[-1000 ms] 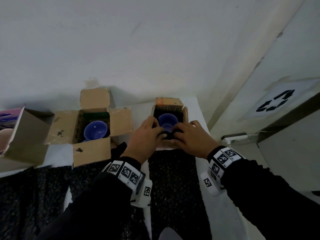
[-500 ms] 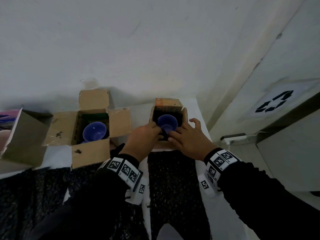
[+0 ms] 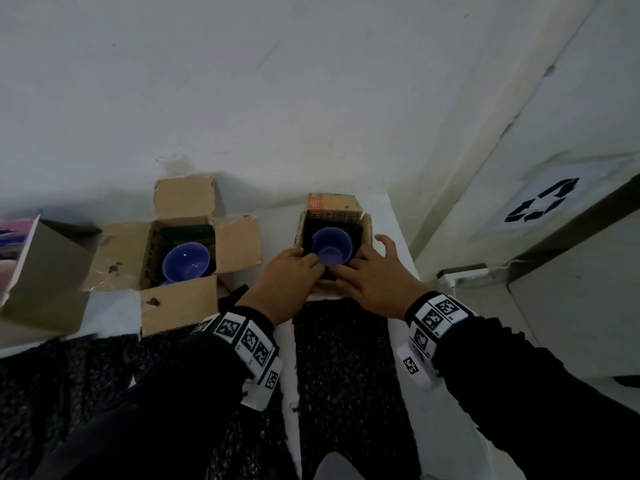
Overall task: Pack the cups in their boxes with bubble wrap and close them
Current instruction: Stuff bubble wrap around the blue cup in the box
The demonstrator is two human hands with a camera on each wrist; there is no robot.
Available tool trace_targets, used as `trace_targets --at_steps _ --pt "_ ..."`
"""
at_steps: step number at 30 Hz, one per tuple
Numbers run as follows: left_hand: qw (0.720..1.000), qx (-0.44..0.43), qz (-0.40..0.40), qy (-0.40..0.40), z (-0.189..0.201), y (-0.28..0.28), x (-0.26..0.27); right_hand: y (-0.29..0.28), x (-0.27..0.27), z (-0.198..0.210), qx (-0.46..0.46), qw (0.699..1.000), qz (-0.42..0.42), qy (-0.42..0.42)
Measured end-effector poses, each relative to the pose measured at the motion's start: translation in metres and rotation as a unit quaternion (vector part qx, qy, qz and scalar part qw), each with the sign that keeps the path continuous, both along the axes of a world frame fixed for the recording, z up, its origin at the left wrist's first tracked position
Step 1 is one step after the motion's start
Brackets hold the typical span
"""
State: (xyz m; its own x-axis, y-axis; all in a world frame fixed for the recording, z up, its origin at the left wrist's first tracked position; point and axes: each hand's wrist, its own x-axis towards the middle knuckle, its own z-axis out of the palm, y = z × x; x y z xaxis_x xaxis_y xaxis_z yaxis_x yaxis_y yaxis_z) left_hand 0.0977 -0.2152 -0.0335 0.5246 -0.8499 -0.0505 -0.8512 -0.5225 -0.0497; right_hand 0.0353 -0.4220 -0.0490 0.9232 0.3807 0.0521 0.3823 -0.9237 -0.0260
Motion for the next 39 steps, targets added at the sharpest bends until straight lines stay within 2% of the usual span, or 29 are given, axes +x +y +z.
trace_targets --at_steps 9,13,16,18,20,21,23,24,25,27,28,32,35,39 --pt "1.000 0.010 0.009 0.001 0.007 0.002 -0.002 0.022 -0.001 0.001 0.052 0.997 -0.039 -0.039" --pt "0.999 0.047 0.011 0.000 0.009 -0.003 -0.003 0.017 -0.002 0.004 0.020 0.999 -0.028 0.002" --pt "0.997 0.080 0.002 0.001 0.012 -0.008 -0.003 0.021 0.005 0.006 0.006 1.000 -0.015 -0.005" --pt "0.994 0.108 -0.004 0.017 0.010 -0.007 -0.004 0.023 0.009 0.002 -0.013 0.999 -0.006 0.034" --pt "0.995 0.082 -0.002 0.054 0.009 -0.005 -0.004 0.020 0.013 0.000 -0.001 0.997 0.008 0.072" --pt "0.995 0.043 0.009 0.085 0.010 -0.003 -0.001 0.016 0.016 0.003 0.016 0.996 0.013 0.083" --pt "0.988 -0.026 0.039 0.145 0.016 -0.002 0.004 0.008 0.022 0.011 0.063 0.996 0.016 0.068" --pt "0.990 -0.048 0.042 0.125 0.017 -0.001 0.010 0.003 0.025 0.014 0.069 0.997 0.008 0.039" --pt "0.995 -0.058 0.046 0.065 0.017 0.000 0.017 0.000 0.028 0.015 0.060 0.998 -0.007 0.005" --pt "0.994 -0.013 0.096 -0.042 0.022 0.000 0.027 -0.003 0.033 0.016 0.047 0.997 -0.044 -0.039" --pt "0.991 0.022 0.120 -0.058 0.024 0.000 0.029 -0.003 0.035 0.016 0.052 0.996 -0.060 -0.049" --pt "0.980 0.115 0.149 -0.060 0.027 -0.007 0.026 -0.009 0.047 0.015 0.047 0.989 -0.131 -0.054" --pt "0.981 0.093 0.157 -0.070 0.029 -0.009 0.028 -0.003 0.055 0.012 -0.040 0.993 -0.112 -0.014" --pt "0.976 0.081 0.188 -0.076 0.026 -0.018 0.039 0.009 0.069 0.023 -0.065 0.991 -0.103 0.054"
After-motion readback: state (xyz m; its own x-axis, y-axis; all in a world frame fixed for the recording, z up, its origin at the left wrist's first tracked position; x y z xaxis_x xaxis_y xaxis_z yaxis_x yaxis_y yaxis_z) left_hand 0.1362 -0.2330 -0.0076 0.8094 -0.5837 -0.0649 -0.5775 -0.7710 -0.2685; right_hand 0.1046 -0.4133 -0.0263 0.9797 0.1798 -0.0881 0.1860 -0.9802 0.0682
